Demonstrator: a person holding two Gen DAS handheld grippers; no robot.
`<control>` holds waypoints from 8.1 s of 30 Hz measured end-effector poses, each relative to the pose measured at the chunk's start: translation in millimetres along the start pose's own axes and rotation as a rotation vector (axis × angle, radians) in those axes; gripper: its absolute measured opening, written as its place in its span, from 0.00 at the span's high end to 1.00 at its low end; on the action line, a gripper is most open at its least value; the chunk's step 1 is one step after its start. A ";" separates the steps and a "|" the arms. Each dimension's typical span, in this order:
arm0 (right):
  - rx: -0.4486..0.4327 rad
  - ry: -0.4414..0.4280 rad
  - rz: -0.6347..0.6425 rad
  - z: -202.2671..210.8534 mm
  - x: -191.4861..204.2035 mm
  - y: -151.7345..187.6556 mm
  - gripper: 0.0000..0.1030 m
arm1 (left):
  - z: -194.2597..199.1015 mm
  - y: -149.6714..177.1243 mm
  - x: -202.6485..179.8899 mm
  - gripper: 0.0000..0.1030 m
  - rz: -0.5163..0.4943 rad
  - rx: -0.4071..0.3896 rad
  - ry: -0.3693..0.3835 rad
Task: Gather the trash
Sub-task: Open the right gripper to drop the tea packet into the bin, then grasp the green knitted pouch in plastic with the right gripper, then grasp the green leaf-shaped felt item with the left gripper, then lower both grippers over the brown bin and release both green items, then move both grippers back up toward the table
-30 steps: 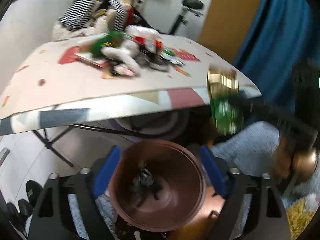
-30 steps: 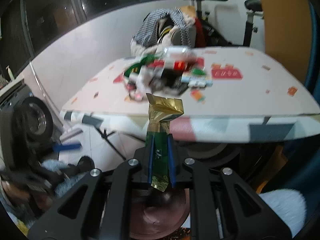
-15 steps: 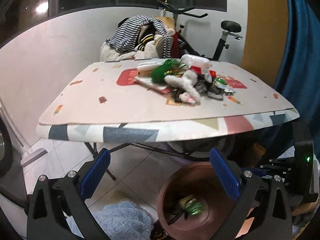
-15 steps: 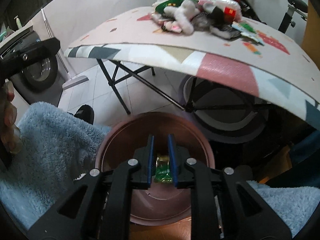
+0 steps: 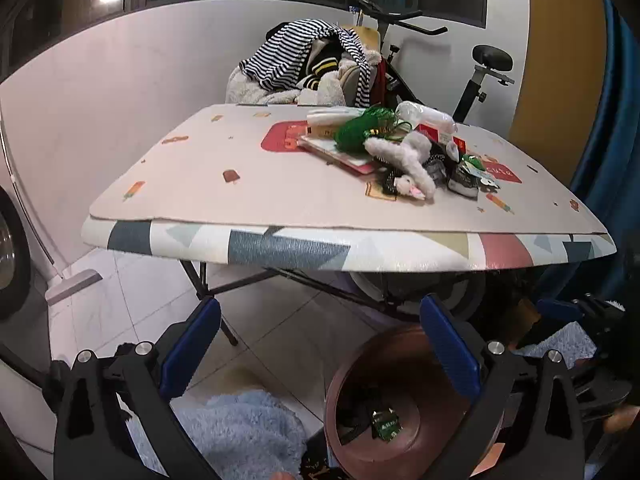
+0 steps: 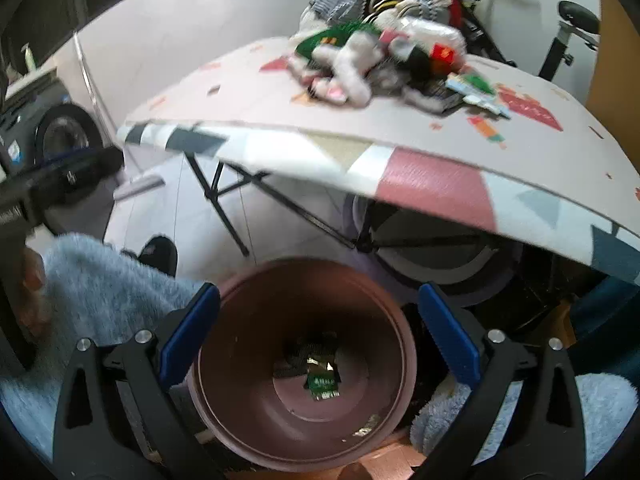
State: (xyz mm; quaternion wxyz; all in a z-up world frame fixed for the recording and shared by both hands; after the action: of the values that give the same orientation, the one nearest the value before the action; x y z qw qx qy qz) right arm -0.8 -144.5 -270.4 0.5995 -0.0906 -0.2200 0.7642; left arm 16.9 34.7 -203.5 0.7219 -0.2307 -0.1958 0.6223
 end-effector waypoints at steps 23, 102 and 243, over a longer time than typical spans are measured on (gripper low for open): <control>-0.099 0.074 -0.265 51.7 -118.4 -56.0 0.05 | 23.8 -79.6 -0.8 0.05 -0.001 -0.119 0.025; -0.358 0.029 -0.261 43.5 -148.6 -135.2 0.58 | -138.6 -214.0 1.1 0.40 0.278 0.151 0.428; -0.196 0.036 -0.322 42.4 -134.4 -74.3 0.05 | -92.1 -150.4 -76.9 0.56 -0.005 0.172 0.310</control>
State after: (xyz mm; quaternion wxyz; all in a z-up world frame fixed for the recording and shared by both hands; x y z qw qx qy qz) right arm 82.8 -269.0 -216.6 0.7064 -0.1258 -0.2942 0.6314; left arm 179.5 -67.5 -191.5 0.7620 -0.2611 -0.0287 0.5919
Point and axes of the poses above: each gripper's, at about its wrist camera, not at the fingertips, and z roughly against the way its jaws point, x to its left, y to its underside, the point moved 3 cm from there along -z, roughly the way its jaws point, and after that the axes turned 14 degrees about x, right-handed, at the moved point
